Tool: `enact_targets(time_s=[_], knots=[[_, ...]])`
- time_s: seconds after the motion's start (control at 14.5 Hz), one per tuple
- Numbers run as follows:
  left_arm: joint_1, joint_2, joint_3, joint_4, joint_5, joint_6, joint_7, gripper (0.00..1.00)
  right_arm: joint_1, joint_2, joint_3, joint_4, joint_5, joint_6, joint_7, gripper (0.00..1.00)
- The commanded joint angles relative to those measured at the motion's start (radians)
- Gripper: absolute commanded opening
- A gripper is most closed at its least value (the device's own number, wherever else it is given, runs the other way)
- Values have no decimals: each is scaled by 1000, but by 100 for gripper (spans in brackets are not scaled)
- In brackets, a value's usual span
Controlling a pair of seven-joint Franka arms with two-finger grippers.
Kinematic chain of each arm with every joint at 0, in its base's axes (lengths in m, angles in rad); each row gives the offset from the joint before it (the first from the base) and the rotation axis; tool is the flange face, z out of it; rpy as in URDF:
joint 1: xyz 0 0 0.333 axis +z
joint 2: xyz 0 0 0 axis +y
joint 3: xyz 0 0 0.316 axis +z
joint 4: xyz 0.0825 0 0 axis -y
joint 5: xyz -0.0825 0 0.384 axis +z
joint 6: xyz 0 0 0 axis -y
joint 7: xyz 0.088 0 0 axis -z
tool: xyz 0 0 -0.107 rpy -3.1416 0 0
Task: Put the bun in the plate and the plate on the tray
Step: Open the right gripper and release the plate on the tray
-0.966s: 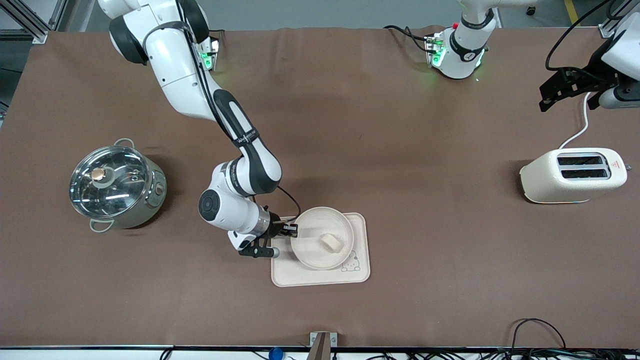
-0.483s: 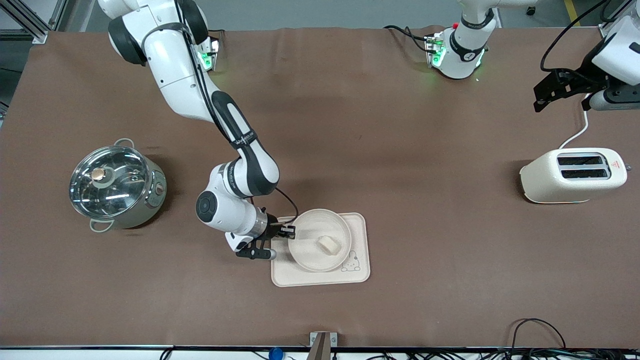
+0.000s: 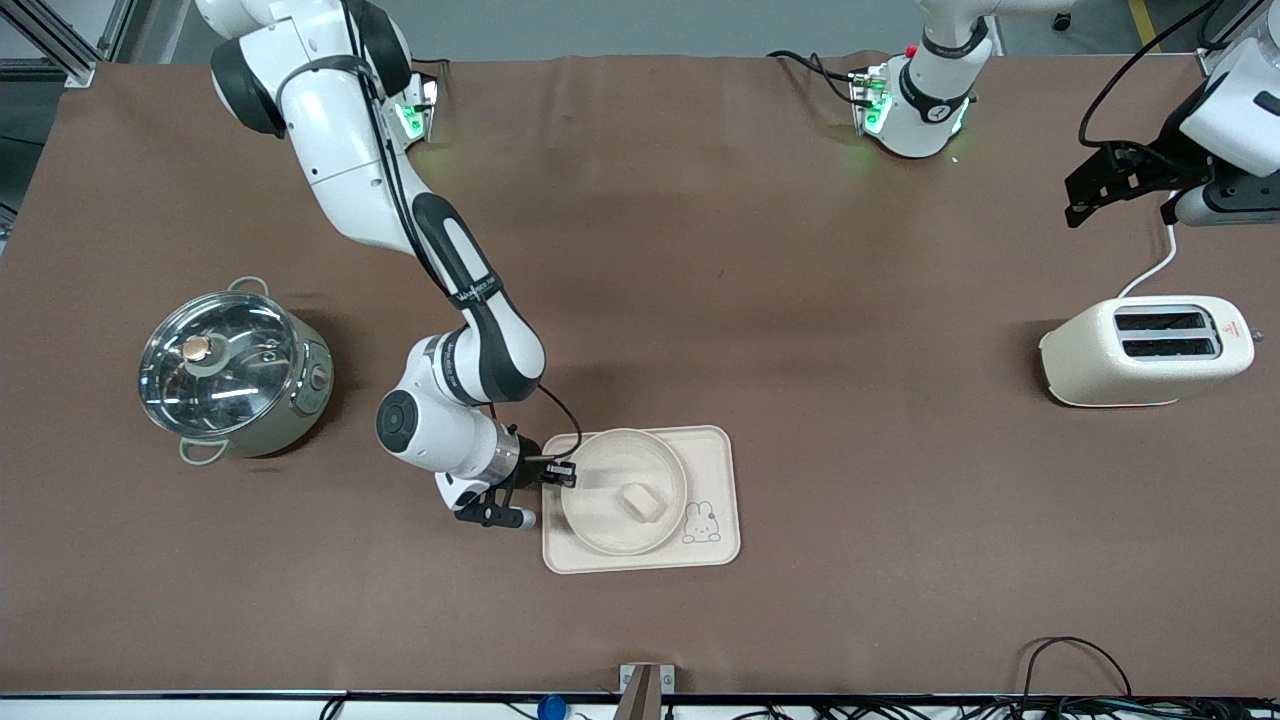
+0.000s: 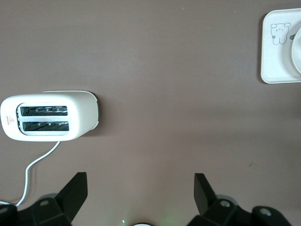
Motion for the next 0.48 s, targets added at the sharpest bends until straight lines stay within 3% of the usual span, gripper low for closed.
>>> enact_targets(time_s=[0.0, 0.07, 0.14, 0.21, 0.28, 0.34, 0.41], knots=[[1, -5, 1, 1, -16, 6, 18, 100, -15, 19, 10, 24, -19, 12, 20, 0], [1, -5, 1, 1, -16, 6, 18, 100, -21, 19, 10, 24, -19, 10, 18, 3], [1, -3, 1, 1, -16, 7, 18, 100, -21, 19, 10, 23, -18, 10, 20, 12], [1, -2, 1, 3, -16, 7, 18, 100, -20, 17, 10, 21, -18, 12, 22, 41], [3, -2, 1, 3, -16, 7, 18, 100, -20, 17, 10, 21, -18, 12, 22, 58], [3, -3, 1, 3, -16, 7, 18, 100, -20, 13, 10, 18, -16, 12, 23, 65], [1, -3, 1, 3, -16, 7, 18, 100, -20, 2, 10, 14, -15, 9, 25, 82]])
